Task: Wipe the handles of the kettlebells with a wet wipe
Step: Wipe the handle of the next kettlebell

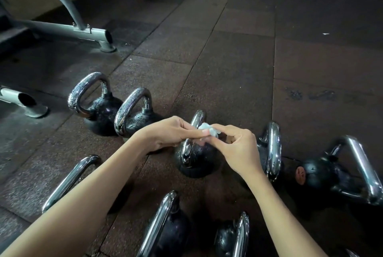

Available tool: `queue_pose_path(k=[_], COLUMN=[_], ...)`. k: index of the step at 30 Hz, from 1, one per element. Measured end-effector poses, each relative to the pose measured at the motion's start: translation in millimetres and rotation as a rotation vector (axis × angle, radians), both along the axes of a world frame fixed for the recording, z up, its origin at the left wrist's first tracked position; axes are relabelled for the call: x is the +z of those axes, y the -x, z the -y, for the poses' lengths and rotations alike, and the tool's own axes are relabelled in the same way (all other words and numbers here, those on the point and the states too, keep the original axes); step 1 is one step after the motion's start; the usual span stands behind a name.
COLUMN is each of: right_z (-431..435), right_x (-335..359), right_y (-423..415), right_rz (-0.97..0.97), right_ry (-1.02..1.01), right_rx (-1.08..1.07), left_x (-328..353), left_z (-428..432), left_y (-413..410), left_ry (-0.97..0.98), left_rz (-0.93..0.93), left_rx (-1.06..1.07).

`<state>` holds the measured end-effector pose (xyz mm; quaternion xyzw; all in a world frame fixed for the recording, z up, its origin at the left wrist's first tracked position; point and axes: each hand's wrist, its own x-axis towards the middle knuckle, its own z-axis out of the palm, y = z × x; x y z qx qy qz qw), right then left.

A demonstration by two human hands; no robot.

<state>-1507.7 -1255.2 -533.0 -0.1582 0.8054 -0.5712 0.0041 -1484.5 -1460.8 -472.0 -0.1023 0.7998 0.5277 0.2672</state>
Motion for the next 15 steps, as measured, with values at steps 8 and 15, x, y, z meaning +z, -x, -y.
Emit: queue_pose_path(k=[8, 15], right_z=[9.7, 18.4], right_x=[-24.0, -41.1], right_y=[6.5, 11.5], right_rz=[0.206, 0.2], right_ry=[0.014, -0.049], right_rx=[-0.272, -0.314], left_x=[-20.2, -30.6], left_z=[-7.1, -7.0], left_y=[36.2, 18.7], left_ry=[0.744, 0.736], left_rz=[-0.228, -0.267], left_rx=[0.18, -0.01])
